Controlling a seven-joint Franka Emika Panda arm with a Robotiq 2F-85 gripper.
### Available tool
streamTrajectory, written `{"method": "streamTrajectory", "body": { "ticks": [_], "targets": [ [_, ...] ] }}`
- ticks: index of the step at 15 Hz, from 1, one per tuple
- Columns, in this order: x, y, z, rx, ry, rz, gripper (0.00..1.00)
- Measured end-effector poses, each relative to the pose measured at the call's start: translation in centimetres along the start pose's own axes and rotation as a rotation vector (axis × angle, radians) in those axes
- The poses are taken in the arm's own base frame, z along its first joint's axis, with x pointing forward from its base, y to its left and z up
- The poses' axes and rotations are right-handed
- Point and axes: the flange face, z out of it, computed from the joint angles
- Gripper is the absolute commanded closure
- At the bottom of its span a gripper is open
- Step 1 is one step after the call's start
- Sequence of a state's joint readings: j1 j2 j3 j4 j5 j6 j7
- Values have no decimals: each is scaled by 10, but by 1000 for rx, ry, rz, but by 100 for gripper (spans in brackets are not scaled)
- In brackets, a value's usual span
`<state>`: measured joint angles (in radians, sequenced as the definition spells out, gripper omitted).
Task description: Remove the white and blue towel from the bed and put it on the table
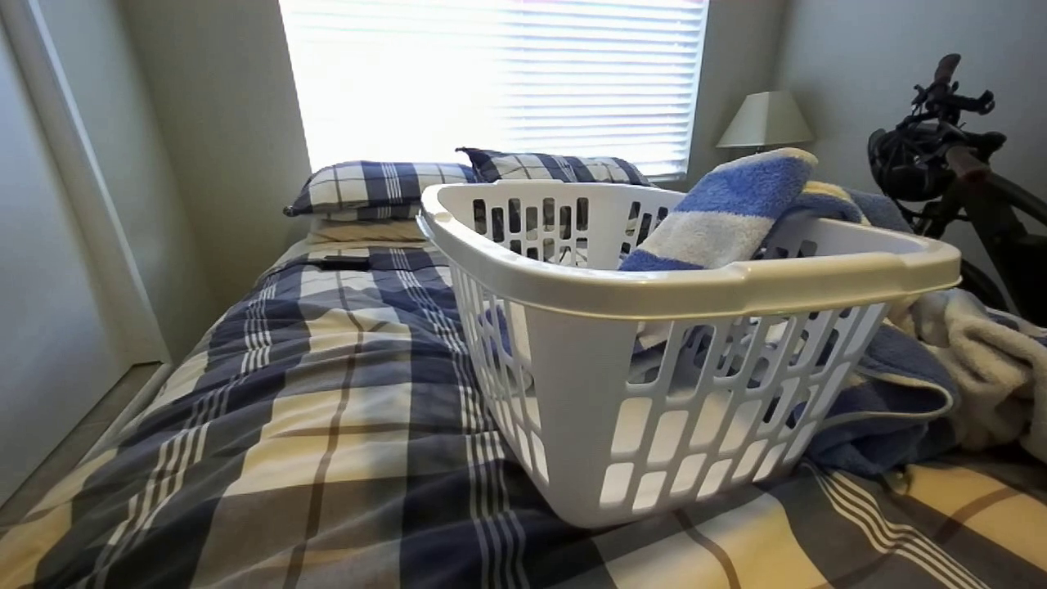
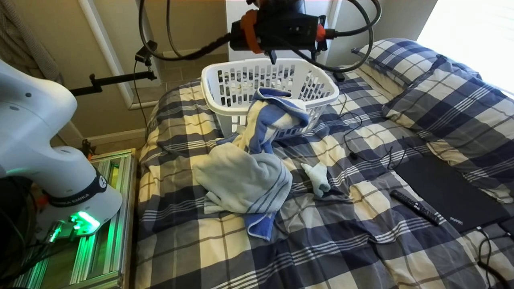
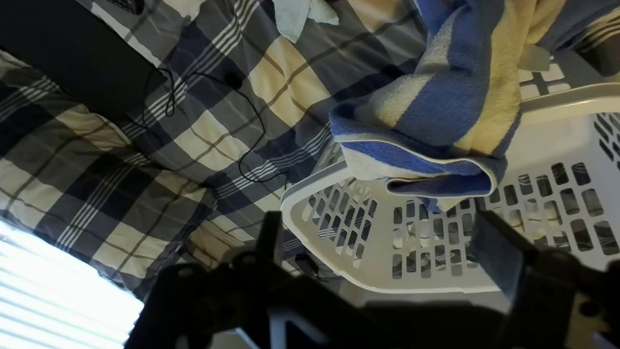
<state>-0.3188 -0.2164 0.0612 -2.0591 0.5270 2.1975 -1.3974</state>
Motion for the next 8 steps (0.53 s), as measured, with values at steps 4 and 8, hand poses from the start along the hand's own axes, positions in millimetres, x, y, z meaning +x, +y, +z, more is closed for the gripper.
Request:
{"method": "streamTrajectory", "body": {
  "ticks": [4,8],
  "targets": [
    [-32,-20,27,198,-43,59,0],
    [-104,-48,66,407,-153,148,0]
  ]
}}
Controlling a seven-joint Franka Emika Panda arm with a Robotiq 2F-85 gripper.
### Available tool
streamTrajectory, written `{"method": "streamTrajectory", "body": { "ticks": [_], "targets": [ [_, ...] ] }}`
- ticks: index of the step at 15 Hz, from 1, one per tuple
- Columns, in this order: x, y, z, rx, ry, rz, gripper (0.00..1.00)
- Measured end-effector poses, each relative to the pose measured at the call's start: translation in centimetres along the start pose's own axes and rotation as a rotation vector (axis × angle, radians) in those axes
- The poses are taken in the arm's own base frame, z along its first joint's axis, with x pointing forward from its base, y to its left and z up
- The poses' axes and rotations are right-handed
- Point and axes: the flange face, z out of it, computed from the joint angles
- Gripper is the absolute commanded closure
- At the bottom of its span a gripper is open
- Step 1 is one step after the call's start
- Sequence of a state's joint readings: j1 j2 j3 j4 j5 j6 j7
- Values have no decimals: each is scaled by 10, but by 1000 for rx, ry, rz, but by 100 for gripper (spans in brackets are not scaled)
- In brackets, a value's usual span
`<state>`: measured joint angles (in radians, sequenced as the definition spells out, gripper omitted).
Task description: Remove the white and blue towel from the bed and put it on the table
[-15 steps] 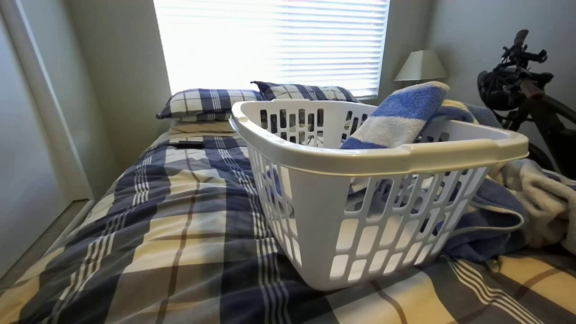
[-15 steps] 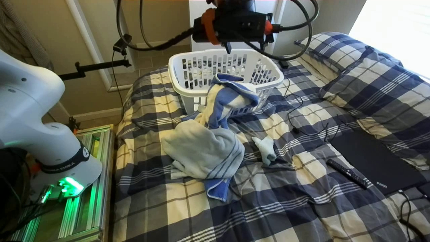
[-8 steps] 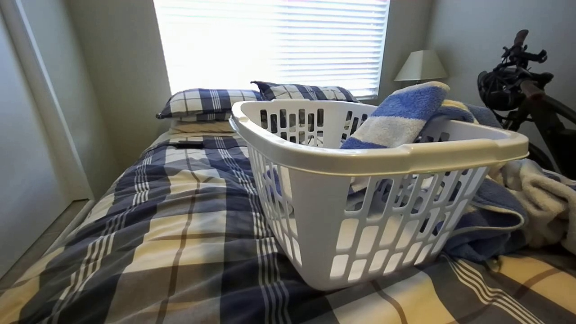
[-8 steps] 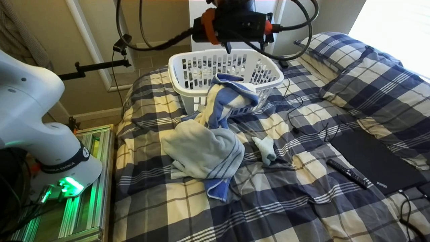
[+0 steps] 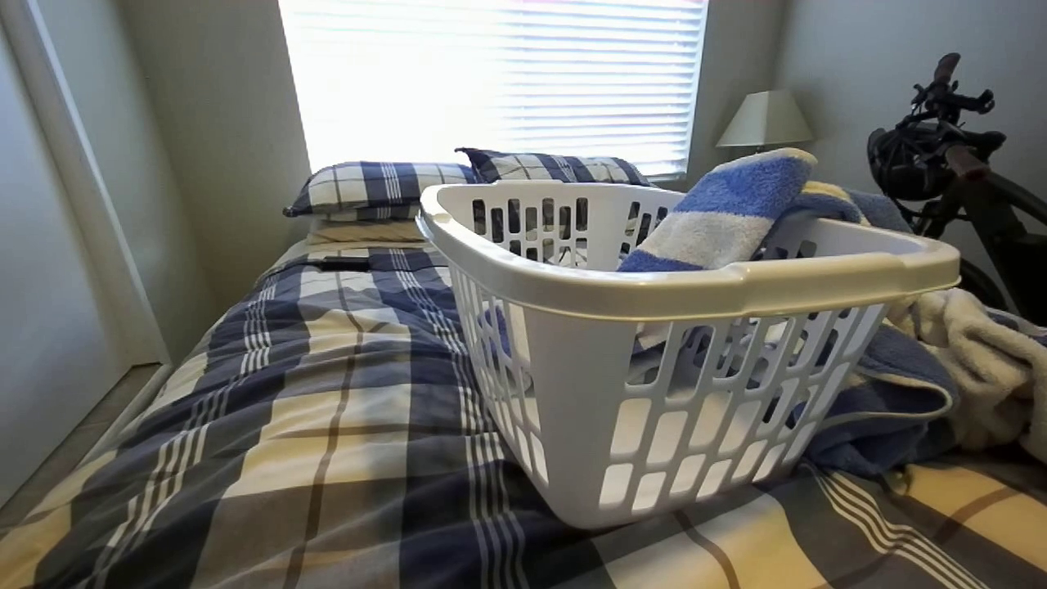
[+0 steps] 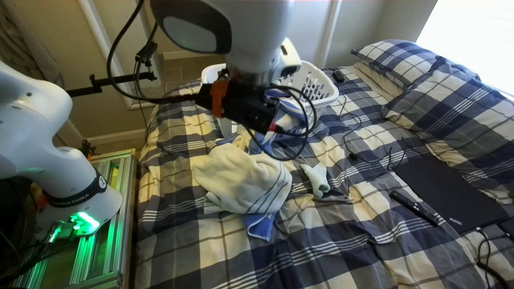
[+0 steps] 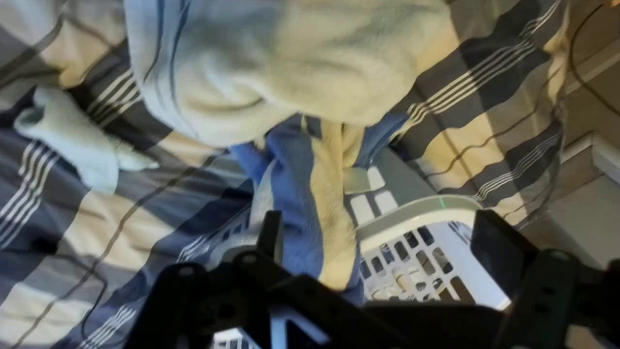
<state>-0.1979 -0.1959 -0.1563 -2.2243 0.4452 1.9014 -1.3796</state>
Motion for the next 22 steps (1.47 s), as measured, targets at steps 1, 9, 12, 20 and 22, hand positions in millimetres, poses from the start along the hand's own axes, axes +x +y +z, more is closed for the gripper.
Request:
{"method": "streamTrajectory", "body": {
  "ticks": [1,9,12,20,22],
  "targets": [
    [-17,1,14,33,-32,17,0],
    [-59,8,107,23,-72,-67,0],
    [-42,7,133,-14,23,-150,0],
    [-14,5,180,-67,173,-384,0],
    [-18,9,190,-75,183,-416,0]
  ]
}}
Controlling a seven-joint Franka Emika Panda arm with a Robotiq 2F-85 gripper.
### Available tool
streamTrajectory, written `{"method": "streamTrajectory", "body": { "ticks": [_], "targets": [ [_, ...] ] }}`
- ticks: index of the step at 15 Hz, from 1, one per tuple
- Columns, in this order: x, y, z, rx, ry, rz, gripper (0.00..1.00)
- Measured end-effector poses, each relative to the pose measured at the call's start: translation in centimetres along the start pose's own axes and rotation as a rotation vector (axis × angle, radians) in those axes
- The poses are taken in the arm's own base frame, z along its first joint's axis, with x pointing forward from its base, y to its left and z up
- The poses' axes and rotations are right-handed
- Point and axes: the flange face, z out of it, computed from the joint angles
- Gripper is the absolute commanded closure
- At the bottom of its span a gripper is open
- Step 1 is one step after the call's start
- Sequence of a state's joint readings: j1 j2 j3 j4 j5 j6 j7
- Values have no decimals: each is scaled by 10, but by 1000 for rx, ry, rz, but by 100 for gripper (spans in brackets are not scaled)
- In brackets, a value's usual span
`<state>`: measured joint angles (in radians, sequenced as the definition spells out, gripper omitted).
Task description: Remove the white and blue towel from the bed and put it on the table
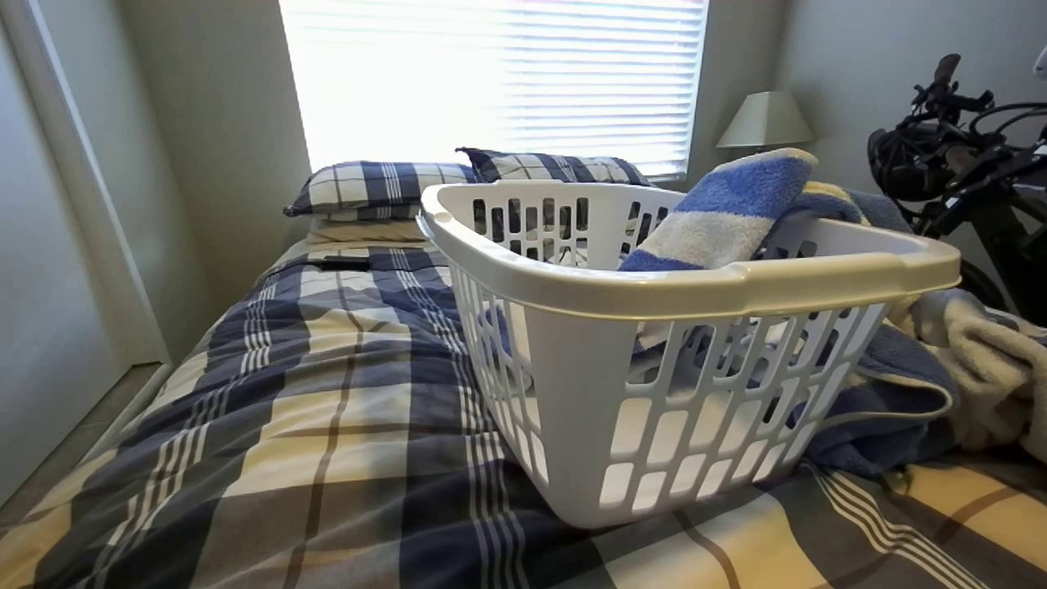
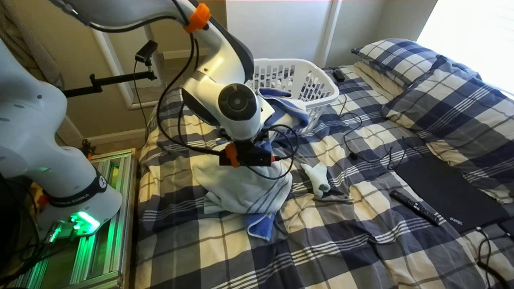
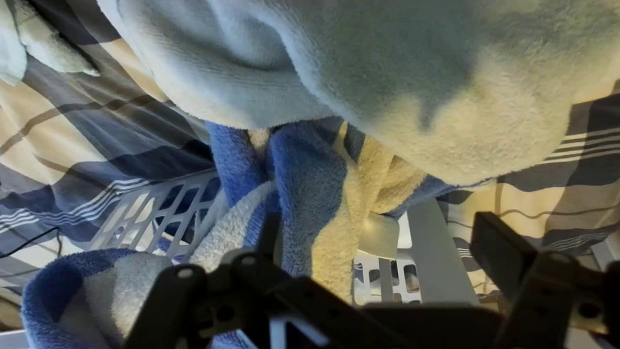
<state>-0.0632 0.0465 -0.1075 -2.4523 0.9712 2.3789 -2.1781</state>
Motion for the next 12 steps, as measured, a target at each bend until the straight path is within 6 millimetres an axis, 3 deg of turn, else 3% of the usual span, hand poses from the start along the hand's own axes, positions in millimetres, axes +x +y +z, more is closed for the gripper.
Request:
{"method": "streamTrajectory", "body": {
  "ticks": [7,12],
  "targets": [
    [-11,16,26,-88,24,-5,0],
    [-13,27,58,-83,59,33,0]
  ]
}}
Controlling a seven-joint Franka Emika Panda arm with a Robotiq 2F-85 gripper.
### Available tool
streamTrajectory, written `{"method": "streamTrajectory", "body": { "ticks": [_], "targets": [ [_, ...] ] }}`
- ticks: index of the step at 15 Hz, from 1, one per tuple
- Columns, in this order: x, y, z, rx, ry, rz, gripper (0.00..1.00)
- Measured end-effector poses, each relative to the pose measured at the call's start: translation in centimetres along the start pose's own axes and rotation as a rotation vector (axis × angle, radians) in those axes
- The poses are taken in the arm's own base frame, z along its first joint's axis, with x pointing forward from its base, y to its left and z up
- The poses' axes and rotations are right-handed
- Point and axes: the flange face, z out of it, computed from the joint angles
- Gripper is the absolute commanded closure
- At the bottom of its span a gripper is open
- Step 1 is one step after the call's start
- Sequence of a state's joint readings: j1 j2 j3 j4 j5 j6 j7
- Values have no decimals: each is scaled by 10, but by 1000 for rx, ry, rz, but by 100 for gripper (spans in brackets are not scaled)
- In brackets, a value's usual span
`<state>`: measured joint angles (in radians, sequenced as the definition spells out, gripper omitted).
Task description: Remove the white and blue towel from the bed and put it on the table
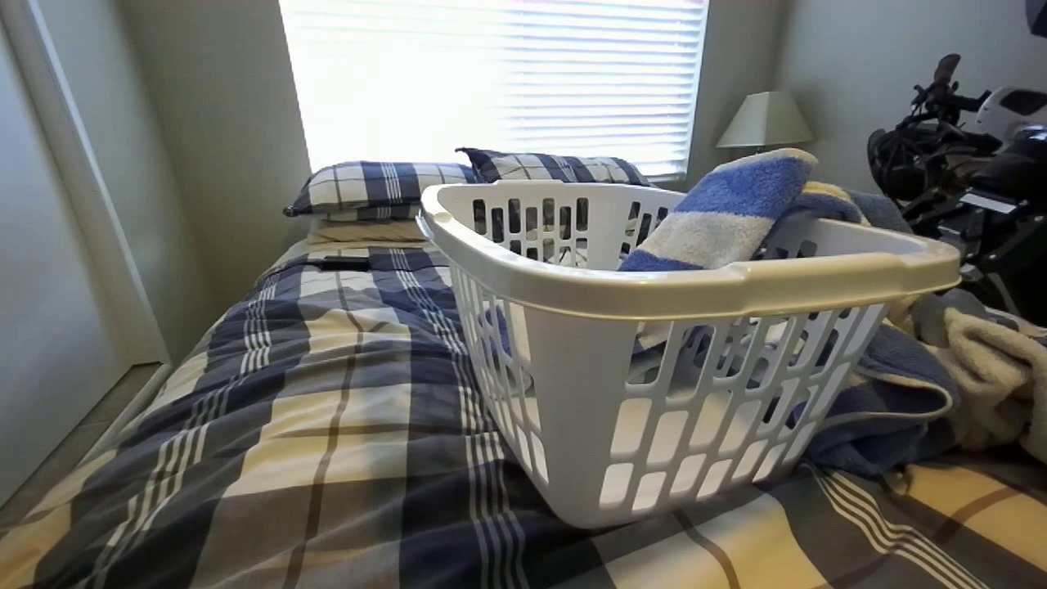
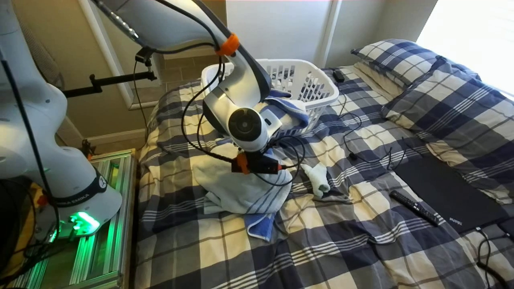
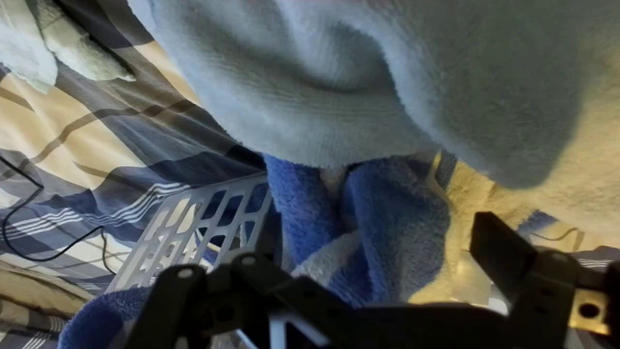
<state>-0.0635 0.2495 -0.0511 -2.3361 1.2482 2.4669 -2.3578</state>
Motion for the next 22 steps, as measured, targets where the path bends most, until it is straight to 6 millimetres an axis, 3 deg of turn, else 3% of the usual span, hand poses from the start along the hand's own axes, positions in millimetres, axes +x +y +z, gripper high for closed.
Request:
{"method": "streamTrajectory", "body": {
  "ticks": [2,3,5,9,12,14,18,22],
  "targets": [
    [-3,7,13,7,3,10,0],
    [-5,9,20,14,2,19,25],
    [-8,11,36,36,2,28,34],
    [0,7,63,97,31,39,64],
    [12,4,67,132,52,81,84],
    [22,6,59,146,51,113,97],
    [51,17,17,159,53,153,97],
    [90,28,-50,139,130,149,96]
  ]
}}
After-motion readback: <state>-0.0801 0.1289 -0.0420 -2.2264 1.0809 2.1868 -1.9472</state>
